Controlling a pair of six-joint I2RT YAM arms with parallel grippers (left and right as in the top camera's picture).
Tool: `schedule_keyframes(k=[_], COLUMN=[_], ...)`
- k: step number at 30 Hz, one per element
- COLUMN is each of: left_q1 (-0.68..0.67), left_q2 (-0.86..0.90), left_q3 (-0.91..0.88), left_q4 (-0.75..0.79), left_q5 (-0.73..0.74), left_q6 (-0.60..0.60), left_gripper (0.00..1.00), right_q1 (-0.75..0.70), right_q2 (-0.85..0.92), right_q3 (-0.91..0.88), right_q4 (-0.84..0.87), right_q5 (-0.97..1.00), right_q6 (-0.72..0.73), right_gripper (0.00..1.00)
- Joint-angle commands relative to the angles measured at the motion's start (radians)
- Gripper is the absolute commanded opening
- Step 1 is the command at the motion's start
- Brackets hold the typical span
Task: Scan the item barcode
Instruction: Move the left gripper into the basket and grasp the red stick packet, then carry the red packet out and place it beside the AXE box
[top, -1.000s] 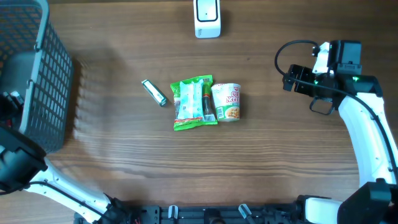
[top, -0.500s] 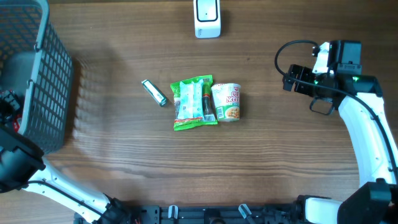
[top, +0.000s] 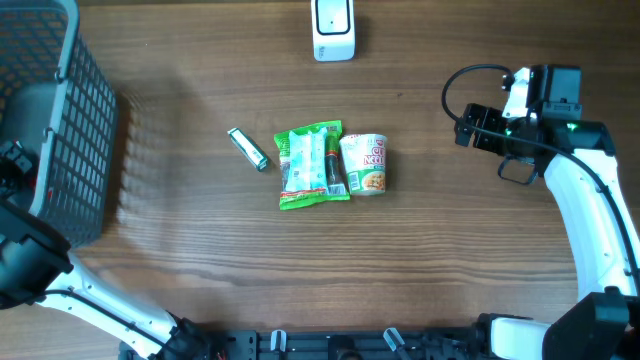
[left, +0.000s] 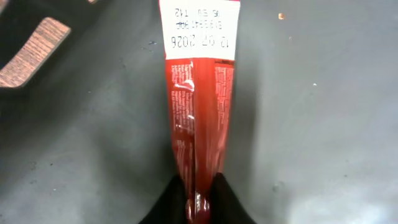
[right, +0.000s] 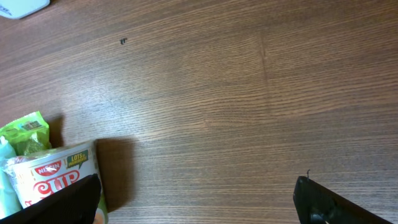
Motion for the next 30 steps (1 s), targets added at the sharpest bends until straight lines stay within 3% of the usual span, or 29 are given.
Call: schedule_keyframes(k=[1,10,18,23,26,30], left_q1=[0.001,-0.049,-0.136,-0.188,-0.248,-0.387], left_q2=[0.026,-0.011,-0.293,-0.554,-0.674,-0.739], left_q3=[-0.018,-0.009,0.075,0.084,0.084,0.084], left_q4=[-0.002,-0.007,-0.003,0.012,-0.073,-0.246], left_q5=[0.018,0.020,-0.056,-0.058,-0.052,-0.043], left_q6=[-0.025,-0.043,-0.103,-0.254,-0.374,-0.386], left_gripper=[0.08,0.04,0.04,0.04,0.04,0.04], right_q1=[-0.002,-0.002,-0.002,-0.002,-0.002,-0.002], right_q2=[0.002,0.002,0.002,0.002,0.002,0.002], right_q3=[0.010,0.010,0.009,0.010,0.010,0.010], right_q4=[0.003,0.003,0.003,0.003,0.003,0.003], right_q5=[0.010,0.010,0.010,0.010,0.010,0.010], right_q6=[-0.018,-0.018,-0.018,-0.018,-0.018,-0.018], right_gripper=[1.00,1.00,1.00,1.00,1.00,1.00])
